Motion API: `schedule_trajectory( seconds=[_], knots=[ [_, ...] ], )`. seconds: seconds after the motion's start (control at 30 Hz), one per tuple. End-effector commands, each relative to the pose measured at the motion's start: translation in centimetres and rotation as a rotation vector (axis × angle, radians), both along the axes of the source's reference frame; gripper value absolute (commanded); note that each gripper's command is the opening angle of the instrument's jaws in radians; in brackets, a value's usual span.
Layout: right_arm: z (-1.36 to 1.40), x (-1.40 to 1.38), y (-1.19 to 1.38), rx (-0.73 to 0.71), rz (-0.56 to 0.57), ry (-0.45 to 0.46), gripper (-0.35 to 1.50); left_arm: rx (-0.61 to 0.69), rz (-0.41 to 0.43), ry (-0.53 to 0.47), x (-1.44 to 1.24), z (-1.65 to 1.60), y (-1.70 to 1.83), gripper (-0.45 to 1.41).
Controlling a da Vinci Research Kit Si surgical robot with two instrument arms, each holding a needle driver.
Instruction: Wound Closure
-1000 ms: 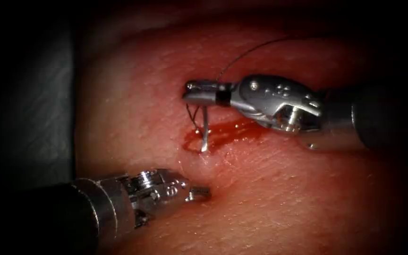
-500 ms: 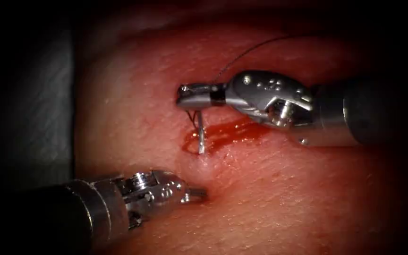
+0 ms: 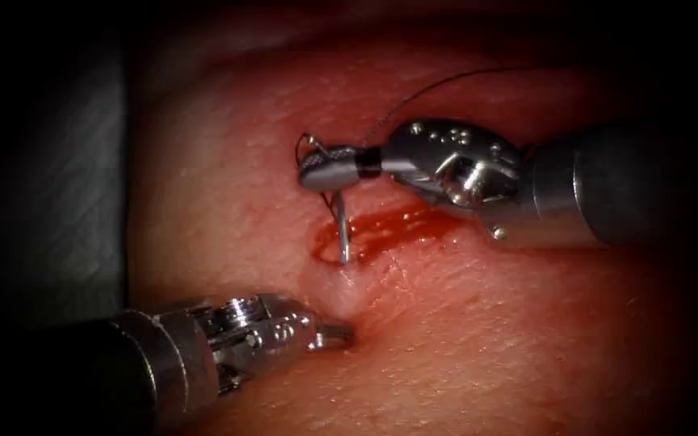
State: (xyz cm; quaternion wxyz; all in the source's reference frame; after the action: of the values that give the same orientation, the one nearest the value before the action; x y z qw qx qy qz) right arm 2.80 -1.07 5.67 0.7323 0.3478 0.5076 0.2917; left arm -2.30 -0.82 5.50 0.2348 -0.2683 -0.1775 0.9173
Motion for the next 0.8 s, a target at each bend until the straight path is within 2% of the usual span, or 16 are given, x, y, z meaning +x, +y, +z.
schedule_trajectory(
  seconds=[0.03, 0.5, 0.8],
  knots=[
    [0.01, 0.06, -0.02, 0.002, 0.014, -0.003, -0.35, 0.002, 0.001, -0.001, -0.06, 0.07, -0.03, -0.16],
    [-0.11, 0.04, 0.13, -0.014, 0.062, 0.005, -0.35, 0.0, 0.002, -0.001, -0.06, 0.08, -0.05, -0.16],
    [-0.09, 0.03, 0.11, -0.053, 0.007, -0.006, -0.35, -0.004, 0.007, -0.003, -0.06, 0.08, -0.05, -0.16]
  ],
)
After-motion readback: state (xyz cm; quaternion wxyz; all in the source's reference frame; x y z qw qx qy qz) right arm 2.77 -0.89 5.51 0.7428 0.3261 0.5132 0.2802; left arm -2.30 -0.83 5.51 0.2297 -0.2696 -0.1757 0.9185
